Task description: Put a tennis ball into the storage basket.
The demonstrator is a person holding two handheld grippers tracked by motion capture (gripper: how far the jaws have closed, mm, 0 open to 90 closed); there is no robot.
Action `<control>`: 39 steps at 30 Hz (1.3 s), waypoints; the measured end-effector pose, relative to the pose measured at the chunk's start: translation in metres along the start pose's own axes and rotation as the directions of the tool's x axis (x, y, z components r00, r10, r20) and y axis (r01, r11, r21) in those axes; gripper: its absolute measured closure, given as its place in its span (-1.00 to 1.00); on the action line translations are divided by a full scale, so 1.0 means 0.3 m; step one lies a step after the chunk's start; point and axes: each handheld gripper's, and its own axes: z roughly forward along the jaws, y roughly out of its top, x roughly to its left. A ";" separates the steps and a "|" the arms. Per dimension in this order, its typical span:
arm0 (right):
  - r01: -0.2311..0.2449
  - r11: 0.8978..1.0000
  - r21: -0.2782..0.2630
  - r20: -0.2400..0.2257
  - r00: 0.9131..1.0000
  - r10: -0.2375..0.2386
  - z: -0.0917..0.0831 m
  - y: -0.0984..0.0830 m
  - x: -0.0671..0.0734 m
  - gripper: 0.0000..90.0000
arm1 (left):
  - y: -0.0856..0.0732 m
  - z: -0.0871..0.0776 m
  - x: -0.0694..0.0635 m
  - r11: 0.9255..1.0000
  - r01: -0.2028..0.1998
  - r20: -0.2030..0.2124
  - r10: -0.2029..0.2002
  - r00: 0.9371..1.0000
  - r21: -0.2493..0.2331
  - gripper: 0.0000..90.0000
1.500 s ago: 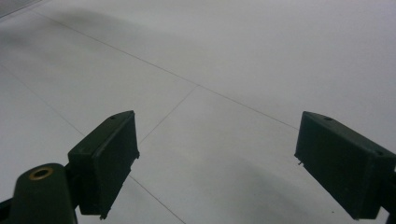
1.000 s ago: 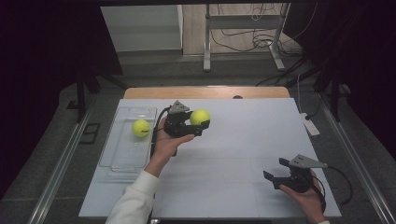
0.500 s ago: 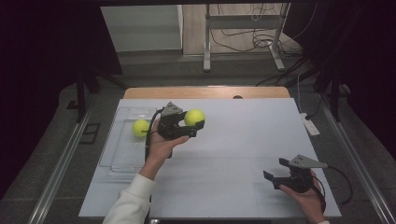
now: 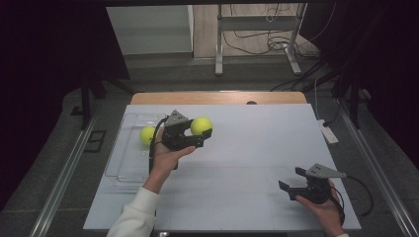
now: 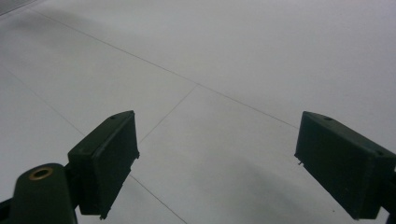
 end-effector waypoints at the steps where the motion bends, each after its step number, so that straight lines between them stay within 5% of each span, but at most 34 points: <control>1: 0.000 1.000 0.000 0.000 1.000 0.000 0.000 0.000 0.000 -0.71 | -0.002 -0.003 0.002 1.000 0.004 -0.002 -0.004 1.000 -0.002 -0.40; 39: -0.003 1.000 0.007 0.010 1.000 0.003 0.000 -0.002 -0.001 -0.71 | -0.051 -0.106 0.073 0.998 0.049 -0.046 -0.050 0.998 -0.036 -0.40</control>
